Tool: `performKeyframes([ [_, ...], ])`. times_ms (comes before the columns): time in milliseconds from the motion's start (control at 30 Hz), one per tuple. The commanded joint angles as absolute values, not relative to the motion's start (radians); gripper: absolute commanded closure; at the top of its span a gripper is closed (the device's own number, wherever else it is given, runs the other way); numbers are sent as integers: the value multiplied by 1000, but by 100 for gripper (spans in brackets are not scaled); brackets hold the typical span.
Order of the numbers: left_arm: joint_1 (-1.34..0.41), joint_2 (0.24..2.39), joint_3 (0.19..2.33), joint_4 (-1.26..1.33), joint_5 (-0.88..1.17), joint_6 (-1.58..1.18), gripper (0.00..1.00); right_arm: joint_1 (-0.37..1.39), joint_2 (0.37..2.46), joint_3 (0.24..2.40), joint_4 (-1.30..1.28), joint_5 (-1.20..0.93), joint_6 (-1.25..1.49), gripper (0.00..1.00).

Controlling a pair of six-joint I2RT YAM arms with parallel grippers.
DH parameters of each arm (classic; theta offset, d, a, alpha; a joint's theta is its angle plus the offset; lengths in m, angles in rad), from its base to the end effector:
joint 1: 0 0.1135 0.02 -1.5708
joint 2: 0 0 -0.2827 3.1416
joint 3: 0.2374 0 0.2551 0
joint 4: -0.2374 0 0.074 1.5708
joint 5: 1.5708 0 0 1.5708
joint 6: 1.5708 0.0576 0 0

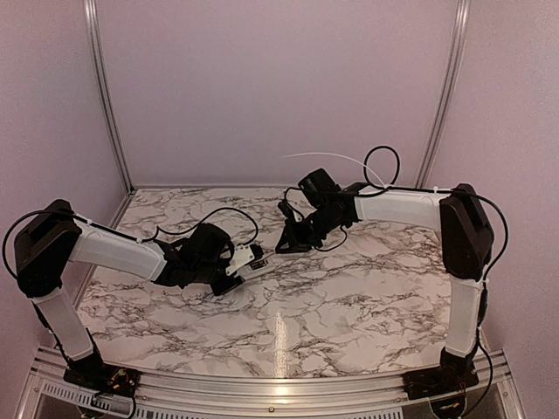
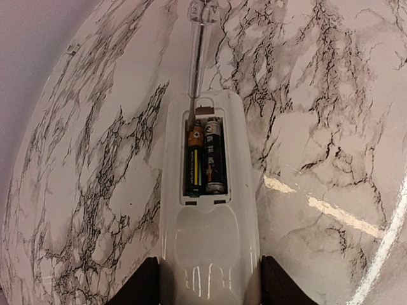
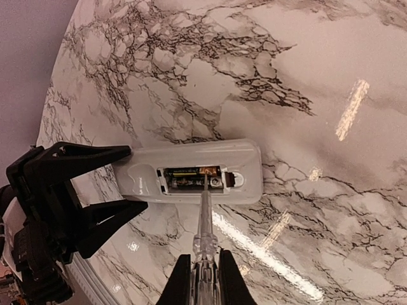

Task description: Unload the batteries from the remote control

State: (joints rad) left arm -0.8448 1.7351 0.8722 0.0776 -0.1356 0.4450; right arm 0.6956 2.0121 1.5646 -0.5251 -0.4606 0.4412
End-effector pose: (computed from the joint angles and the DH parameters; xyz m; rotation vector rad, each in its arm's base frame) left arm 0.2486 -0.2683 0.1504 1.3577 1.9148 -0.0369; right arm 0.3375 0.3151 0.2121 -0.5385 2.6651 0.9860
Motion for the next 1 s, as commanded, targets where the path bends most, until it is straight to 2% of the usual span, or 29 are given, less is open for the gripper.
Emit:
performKeyframes([
  [0, -848, 1752, 905, 95, -135, 437, 94, 696, 2022, 1583, -538, -432, 442, 100],
  [967, -848, 1749, 910, 90, -118, 438, 95, 686, 2046, 1586, -529, -403, 444, 100],
])
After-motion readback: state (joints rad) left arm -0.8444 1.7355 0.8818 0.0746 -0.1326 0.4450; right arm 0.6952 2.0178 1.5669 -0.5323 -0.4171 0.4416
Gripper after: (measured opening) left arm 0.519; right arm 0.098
